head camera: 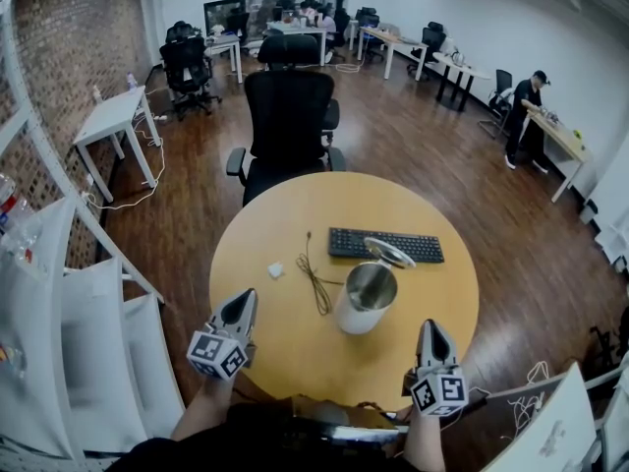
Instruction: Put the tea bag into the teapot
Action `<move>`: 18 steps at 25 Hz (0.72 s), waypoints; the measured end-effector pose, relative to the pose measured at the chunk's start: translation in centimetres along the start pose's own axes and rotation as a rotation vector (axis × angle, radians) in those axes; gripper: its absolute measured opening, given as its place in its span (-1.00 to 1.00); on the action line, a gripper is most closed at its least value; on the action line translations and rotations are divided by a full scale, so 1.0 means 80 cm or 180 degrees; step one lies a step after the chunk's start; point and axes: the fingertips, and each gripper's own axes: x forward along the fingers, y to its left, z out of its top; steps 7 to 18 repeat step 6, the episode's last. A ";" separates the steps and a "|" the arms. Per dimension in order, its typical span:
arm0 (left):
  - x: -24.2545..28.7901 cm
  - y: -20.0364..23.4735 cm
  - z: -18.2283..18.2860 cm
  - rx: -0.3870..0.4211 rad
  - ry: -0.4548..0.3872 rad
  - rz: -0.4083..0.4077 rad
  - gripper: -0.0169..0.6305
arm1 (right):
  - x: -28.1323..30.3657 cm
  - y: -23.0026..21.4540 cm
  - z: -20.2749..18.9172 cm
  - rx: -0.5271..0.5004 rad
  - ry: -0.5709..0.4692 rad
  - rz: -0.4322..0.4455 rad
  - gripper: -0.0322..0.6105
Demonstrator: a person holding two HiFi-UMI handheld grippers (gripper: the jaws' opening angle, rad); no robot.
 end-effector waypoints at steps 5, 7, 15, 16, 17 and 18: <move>-0.004 0.009 -0.003 0.0068 0.0107 0.0068 -0.94 | 0.000 -0.001 -0.009 0.0051 -0.0005 0.0061 -0.90; -0.006 0.011 -0.004 0.0077 0.0122 0.0077 -0.94 | 0.000 -0.001 -0.012 0.0060 0.0000 0.0064 -0.90; -0.006 0.011 -0.004 0.0077 0.0122 0.0077 -0.94 | 0.000 -0.001 -0.012 0.0060 0.0000 0.0064 -0.90; -0.006 0.011 -0.004 0.0077 0.0122 0.0077 -0.94 | 0.000 -0.001 -0.012 0.0060 0.0000 0.0064 -0.90; -0.006 0.011 -0.004 0.0077 0.0122 0.0077 -0.94 | 0.000 -0.001 -0.012 0.0060 0.0000 0.0064 -0.90; -0.006 0.011 -0.004 0.0077 0.0122 0.0077 -0.94 | 0.000 -0.001 -0.012 0.0060 0.0000 0.0064 -0.90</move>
